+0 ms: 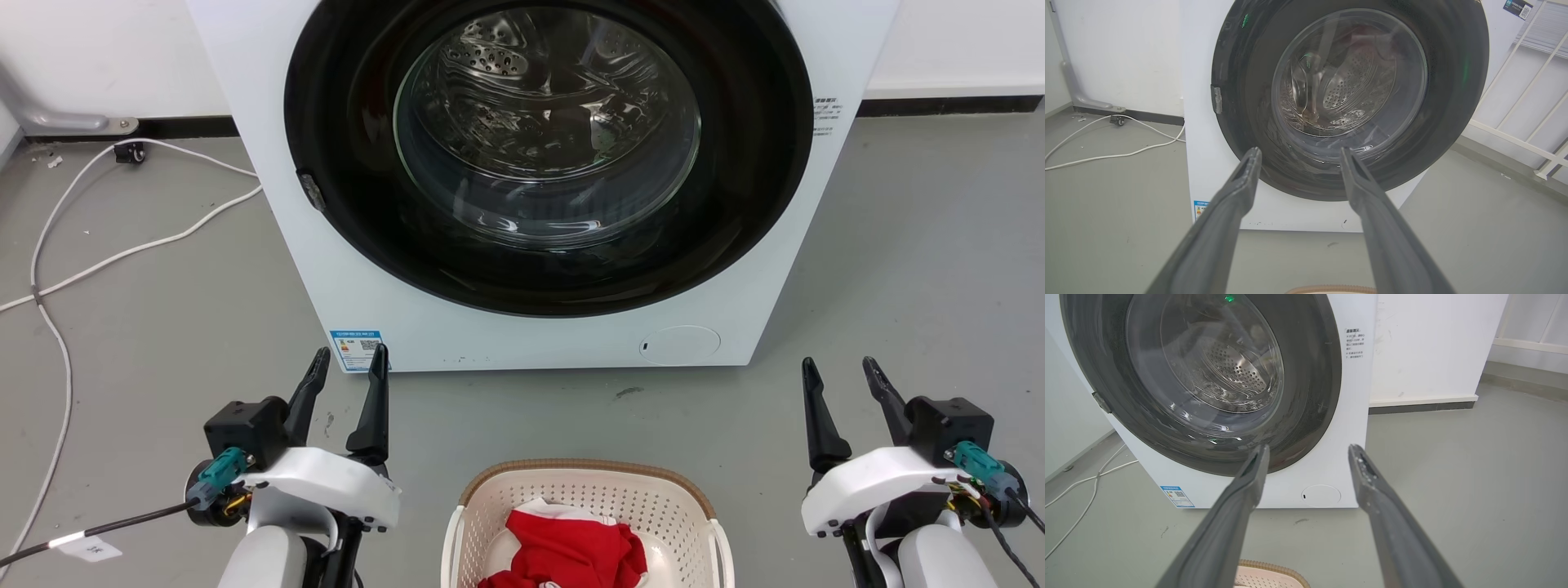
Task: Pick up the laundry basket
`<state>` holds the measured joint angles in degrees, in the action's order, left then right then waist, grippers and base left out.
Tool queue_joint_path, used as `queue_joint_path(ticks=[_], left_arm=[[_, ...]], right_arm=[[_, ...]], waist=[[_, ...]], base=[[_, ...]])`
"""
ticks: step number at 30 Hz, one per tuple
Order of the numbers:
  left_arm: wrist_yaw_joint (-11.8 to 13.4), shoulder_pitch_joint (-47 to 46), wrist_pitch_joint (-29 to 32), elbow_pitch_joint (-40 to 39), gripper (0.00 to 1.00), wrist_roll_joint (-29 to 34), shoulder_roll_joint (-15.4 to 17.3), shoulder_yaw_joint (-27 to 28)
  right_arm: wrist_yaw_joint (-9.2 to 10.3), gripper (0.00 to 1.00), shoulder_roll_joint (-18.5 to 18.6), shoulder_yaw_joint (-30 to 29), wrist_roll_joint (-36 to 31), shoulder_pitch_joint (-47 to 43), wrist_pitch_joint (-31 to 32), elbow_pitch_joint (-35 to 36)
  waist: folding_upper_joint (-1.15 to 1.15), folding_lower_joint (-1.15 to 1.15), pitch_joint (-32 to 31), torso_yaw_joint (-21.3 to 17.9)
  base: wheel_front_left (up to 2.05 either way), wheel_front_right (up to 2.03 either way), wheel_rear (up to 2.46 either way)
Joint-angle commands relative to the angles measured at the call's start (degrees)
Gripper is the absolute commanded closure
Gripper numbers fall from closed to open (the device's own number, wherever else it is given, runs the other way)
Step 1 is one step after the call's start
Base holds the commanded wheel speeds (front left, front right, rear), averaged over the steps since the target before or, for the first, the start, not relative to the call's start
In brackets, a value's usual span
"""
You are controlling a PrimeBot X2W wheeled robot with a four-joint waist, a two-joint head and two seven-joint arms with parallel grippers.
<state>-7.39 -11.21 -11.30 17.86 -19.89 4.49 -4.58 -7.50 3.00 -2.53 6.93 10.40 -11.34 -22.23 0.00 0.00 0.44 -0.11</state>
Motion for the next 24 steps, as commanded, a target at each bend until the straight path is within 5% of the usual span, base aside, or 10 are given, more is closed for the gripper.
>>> queue_joint_path(ticks=[1, 24], left_arm=[[0.0, -1.3, -0.5, 0.0, 0.00, 1.3, 0.1, 0.1], [0.3, -2.1, -3.1, 3.3, 0.00, 12.0, -0.6, 0.8]], right_arm=[[0.02, 0.00, -0.1, -0.1, -1.5, 1.3, -0.5, -0.1], [0.02, 0.00, -0.2, -0.4, -11.6, 2.7, -3.0, -3.6]], waist=[[0.00, 0.00, 0.0, 0.0], [0.00, 0.00, -0.1, -0.1]], base=[[0.00, 0.00, 0.00], [0.00, 0.00, 0.00]])
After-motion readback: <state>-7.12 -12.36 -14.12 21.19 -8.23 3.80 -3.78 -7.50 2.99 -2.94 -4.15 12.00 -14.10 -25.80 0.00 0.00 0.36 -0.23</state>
